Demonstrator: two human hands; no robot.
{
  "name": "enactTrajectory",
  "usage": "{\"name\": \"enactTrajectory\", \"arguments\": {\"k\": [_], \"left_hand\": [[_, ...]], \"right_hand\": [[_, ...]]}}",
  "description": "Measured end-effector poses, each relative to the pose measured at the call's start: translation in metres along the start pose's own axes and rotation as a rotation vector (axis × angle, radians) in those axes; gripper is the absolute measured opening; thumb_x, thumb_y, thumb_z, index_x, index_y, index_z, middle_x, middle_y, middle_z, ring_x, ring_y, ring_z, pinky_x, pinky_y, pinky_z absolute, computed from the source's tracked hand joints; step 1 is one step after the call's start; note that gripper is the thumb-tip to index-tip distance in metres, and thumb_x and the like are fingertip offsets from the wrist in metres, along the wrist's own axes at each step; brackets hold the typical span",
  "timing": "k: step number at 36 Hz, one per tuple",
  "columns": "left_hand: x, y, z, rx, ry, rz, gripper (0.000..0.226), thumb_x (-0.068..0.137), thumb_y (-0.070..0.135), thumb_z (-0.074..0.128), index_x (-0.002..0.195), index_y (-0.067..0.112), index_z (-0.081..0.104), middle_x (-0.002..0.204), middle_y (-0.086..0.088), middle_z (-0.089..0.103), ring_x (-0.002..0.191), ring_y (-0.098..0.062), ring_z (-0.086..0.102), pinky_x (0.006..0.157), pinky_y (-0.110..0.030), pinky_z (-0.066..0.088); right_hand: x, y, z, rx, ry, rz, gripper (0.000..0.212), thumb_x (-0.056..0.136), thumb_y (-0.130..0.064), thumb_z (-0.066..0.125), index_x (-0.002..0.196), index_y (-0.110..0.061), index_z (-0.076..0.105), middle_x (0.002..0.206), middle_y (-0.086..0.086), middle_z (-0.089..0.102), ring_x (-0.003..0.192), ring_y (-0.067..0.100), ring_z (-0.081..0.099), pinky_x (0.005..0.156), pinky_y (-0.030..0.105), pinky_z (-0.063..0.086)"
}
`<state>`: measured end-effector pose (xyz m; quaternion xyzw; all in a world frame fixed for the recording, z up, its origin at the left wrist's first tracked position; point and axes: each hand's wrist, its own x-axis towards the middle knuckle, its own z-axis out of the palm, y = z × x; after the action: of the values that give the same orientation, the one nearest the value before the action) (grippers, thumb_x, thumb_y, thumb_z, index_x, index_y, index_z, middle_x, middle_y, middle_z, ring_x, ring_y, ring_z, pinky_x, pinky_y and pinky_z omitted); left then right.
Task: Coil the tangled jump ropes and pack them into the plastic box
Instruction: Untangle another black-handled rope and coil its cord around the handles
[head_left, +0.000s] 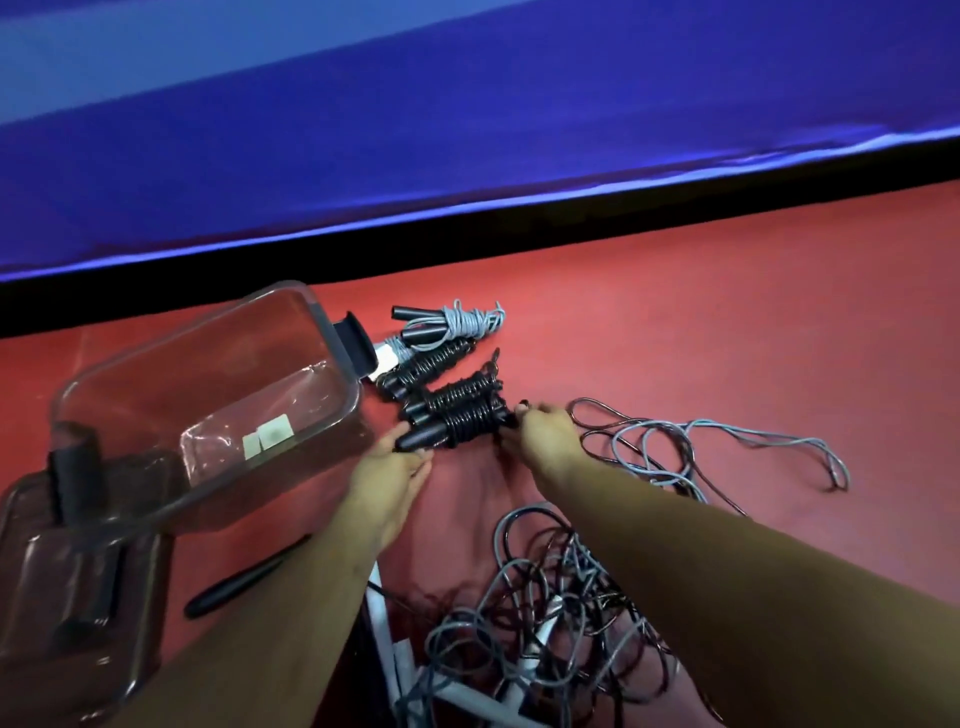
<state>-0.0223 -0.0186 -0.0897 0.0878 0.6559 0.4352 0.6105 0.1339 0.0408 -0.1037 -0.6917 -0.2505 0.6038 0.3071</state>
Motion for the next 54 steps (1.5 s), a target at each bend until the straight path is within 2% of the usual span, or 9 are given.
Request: {"name": "enactTrajectory", "arguments": {"k": [5,9,16,21,35,43,47,51,54], "left_hand": [[0.000,-0.017,0.007,0.227,0.015,0.089,0.071,0.104,0.009,0.046,0.158,0.014,0.000,0.135,-0.004,0.039,0.133,-0.032,0.045,0.113,-0.051,0.038],[0.006,-0.022,-0.016,1.035,-0.008,0.211,0.041,0.098,0.018,0.051,0.136,0.002,0.046,0.129,-0.019,0.055,0.117,-0.034,0.055,0.100,-0.036,0.045],[-0.029,-0.023,-0.067,1.349,-0.312,0.391,0.026,0.091,0.023,0.069,0.114,0.017,0.057,0.100,0.003,0.058,0.090,-0.014,0.055,0.089,-0.030,0.048],[-0.058,-0.046,-0.076,1.865,-0.601,0.415,0.053,0.080,0.051,0.065,0.127,0.026,0.062,0.130,0.007,0.051,0.121,-0.013,0.049,0.100,-0.023,0.034],[-0.087,-0.012,-0.015,0.714,-0.381,0.150,0.024,0.101,0.009,0.051,0.078,0.008,0.057,0.044,0.001,0.057,0.034,-0.011,0.048,0.039,-0.020,0.038],[-0.135,0.058,0.028,0.404,-0.494,0.208,0.021,0.102,0.013,0.047,0.084,0.010,0.057,0.051,0.001,0.038,0.036,-0.009,0.023,0.040,-0.019,0.015],[-0.168,0.104,0.033,0.528,-0.676,0.181,0.028,0.102,0.016,0.049,0.079,0.012,0.062,0.055,0.002,0.028,0.037,-0.007,0.021,0.039,-0.019,0.014],[-0.207,0.142,0.041,0.459,-0.781,0.197,0.025,0.102,0.011,0.045,0.081,0.007,0.058,0.052,0.003,0.025,0.034,-0.004,0.019,0.038,-0.013,0.015],[-0.236,0.174,0.049,0.342,-0.794,0.281,0.025,0.102,0.010,0.041,0.082,0.005,0.055,0.050,0.004,0.027,0.033,-0.002,0.019,0.038,-0.013,0.015]], "right_hand": [[-0.011,0.005,-0.016,-0.470,0.028,-0.142,0.022,0.091,-0.012,0.054,0.110,-0.003,0.047,0.110,0.014,0.052,0.103,0.027,0.053,0.089,0.039,0.043],[-0.045,0.021,-0.037,-0.996,-0.111,-0.439,0.028,0.095,-0.015,0.048,0.119,-0.001,0.046,0.124,0.019,0.047,0.115,0.035,0.051,0.097,0.036,0.039],[-0.087,0.066,-0.029,-1.662,-0.590,-0.602,0.066,0.094,-0.053,0.046,0.145,-0.012,0.036,0.150,0.018,0.035,0.138,0.035,0.034,0.114,0.049,0.026],[-0.100,0.075,-0.024,-1.873,-0.598,-0.579,0.052,0.092,-0.026,0.056,0.142,-0.014,0.043,0.148,0.018,0.037,0.133,0.036,0.041,0.112,0.048,0.028],[-0.118,-0.014,-0.033,-1.448,-0.583,-0.213,0.025,0.088,-0.010,0.055,0.103,0.000,0.072,0.085,0.012,0.069,0.078,0.020,0.059,0.071,0.024,0.051],[-0.158,-0.074,-0.044,-1.361,-0.630,-0.146,0.034,0.087,-0.009,0.066,0.118,0.003,0.067,0.100,0.014,0.065,0.072,0.017,0.055,0.064,0.023,0.049],[-0.183,-0.108,-0.059,-1.228,-0.631,-0.173,0.060,0.088,-0.016,0.070,0.141,0.000,0.047,0.138,0.018,0.055,0.121,0.027,0.055,0.107,0.036,0.043],[-0.205,-0.138,-0.069,-0.897,-0.599,-0.361,0.017,0.092,-0.010,0.067,0.108,-0.006,0.066,0.087,-0.006,0.063,0.077,-0.002,0.056,0.075,0.004,0.041],[-0.223,-0.155,-0.077,-0.829,-0.652,-0.336,0.012,0.092,-0.022,0.066,0.085,-0.016,0.074,0.086,0.000,0.069,0.076,0.005,0.055,0.077,0.023,0.039]]}}
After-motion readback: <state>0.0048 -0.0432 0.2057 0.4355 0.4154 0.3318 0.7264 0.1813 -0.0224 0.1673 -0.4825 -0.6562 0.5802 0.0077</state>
